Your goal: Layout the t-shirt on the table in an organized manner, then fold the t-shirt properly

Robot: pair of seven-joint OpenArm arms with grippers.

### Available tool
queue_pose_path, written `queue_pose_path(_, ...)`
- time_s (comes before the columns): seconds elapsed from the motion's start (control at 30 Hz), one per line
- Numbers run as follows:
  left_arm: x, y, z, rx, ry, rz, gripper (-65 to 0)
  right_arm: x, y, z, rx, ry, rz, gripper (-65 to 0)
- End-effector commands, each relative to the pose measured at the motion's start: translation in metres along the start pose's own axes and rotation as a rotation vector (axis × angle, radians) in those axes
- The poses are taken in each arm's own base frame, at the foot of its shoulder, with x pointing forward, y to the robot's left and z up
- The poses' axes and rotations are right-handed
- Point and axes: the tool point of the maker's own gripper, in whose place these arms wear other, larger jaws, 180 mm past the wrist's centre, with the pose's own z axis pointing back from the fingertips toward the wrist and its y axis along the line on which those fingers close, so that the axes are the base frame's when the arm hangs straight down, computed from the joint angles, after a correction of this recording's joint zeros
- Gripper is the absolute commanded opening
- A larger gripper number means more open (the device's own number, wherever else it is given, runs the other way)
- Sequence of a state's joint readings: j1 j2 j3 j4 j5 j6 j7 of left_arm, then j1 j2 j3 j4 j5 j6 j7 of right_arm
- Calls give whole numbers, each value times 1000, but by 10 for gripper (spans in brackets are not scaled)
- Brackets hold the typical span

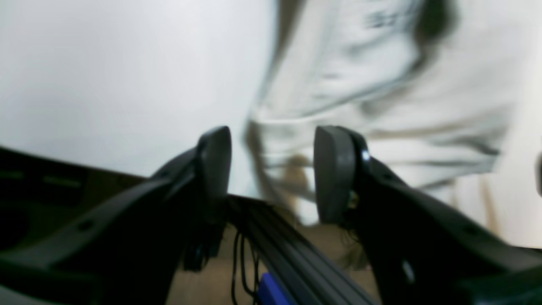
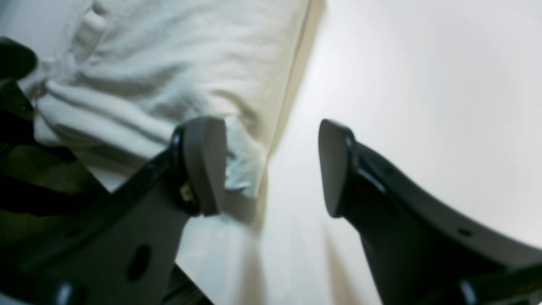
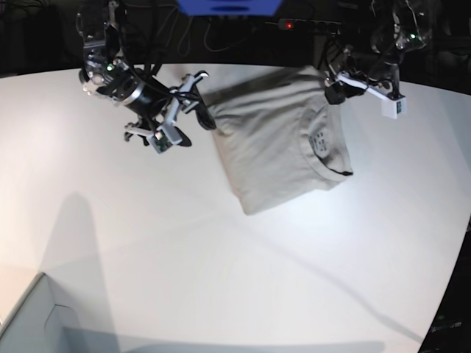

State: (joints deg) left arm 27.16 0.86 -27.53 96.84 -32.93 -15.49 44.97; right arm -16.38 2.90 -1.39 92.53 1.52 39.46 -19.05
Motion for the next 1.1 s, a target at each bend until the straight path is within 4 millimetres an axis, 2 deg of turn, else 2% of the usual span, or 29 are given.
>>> queue_pose_path(0.0,10,-7,7,-16,-38,-16,-328,13,-1,2,6,-47,8,-306)
queue_pose_path(0.17,28,-18,16,-28,-101,-39,-326,13,-1,2,5,-46,9,-306)
queue_pose_path(0.27,41,-21,1,-40,-113,-24,-326,12,-2,2,4,-45,8,-306)
queue_pose_path(0.43,44,-20,-25,-60,-93,23,-325,11,-2,2,3,-41,10,-306)
queue_pose_path(0.5,47,-21,-33,-66,-89,38,-304,11,-2,2,3,-40,11,-306)
queue_pose_path(0.63,44,-20,-43,-69,-67,52,-180,11,-2,2,3,-40,11,-306)
queue_pose_path(0.73,44,-16,-47,-63,-58,51,-119,11,-2,2,2,-39,12,-306)
queue_pose_path(1.0,35,-12,-77,-68,12,108,-111,13,-4,1,1,-43,16,-306)
queue_pose_path(1.07,30,-17,-86,-80,39,111,-130,14,-4,1,0,-45,17,-306)
